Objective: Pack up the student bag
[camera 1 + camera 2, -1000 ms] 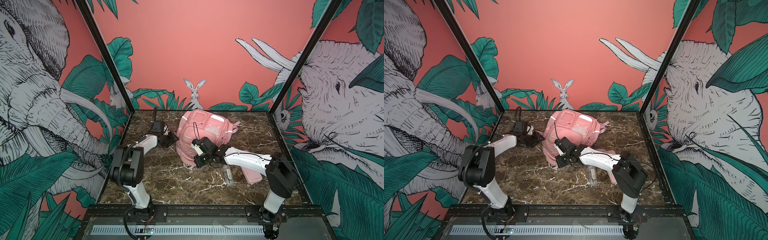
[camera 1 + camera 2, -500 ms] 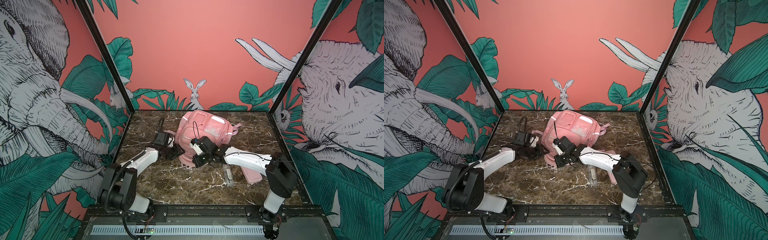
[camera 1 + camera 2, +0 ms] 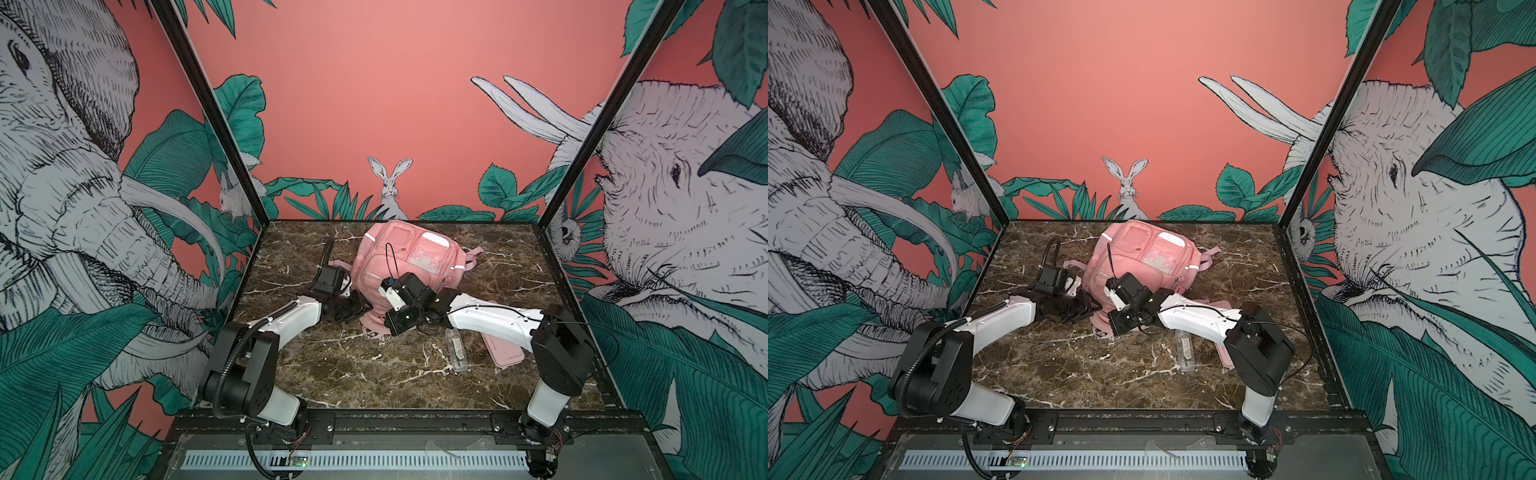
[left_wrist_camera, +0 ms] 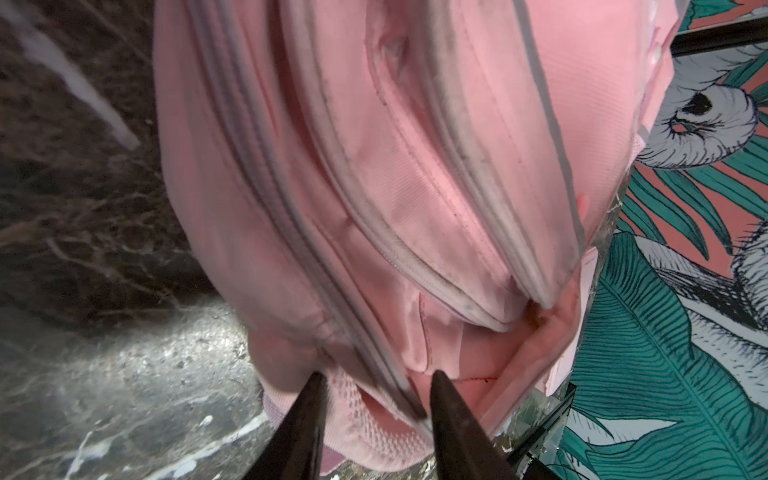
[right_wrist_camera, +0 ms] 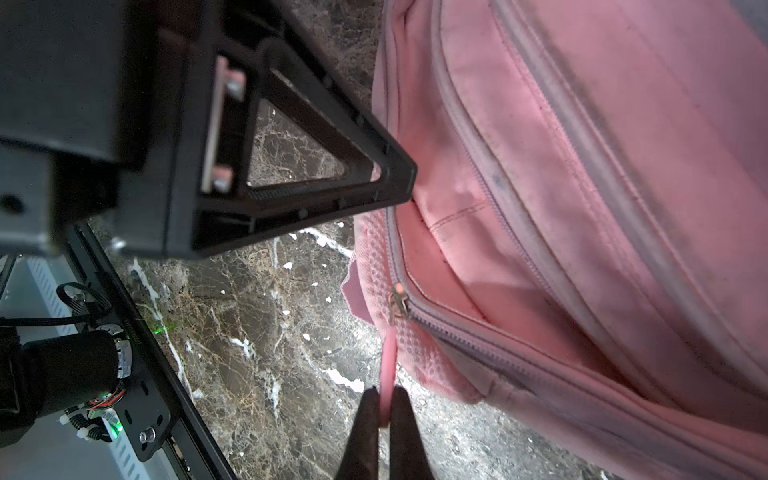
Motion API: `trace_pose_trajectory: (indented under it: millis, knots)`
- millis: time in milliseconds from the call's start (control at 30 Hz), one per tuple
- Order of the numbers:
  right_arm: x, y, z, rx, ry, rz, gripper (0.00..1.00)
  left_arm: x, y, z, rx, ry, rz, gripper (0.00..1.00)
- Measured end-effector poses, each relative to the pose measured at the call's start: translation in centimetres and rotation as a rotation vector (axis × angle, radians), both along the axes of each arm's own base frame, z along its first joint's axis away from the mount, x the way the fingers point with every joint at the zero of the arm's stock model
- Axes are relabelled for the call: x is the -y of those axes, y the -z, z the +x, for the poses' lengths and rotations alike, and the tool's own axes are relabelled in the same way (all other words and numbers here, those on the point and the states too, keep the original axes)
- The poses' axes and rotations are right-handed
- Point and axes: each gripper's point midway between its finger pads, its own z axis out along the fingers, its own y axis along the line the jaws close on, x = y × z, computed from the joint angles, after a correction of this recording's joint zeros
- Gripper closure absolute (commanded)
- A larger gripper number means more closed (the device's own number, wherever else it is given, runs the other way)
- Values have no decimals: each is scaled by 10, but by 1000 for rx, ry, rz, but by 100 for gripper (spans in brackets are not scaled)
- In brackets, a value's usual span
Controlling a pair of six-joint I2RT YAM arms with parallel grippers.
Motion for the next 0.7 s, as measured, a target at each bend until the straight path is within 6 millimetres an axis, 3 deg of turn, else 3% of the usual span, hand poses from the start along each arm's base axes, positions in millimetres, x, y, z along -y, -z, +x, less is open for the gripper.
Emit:
trace_pose_trajectory:
  millis: [300, 500, 700]
  knots:
    - [-5, 12, -6, -12, -18, -19, 100, 1, 8, 5, -20, 2, 12, 81]
    - [-6, 11, -6, -4, -16, -18, 100, 1, 9, 6, -22, 13, 25, 100]
    - [-4, 14, -6, 1, -12, -27, 100, 1, 4, 8, -7, 35, 51, 100]
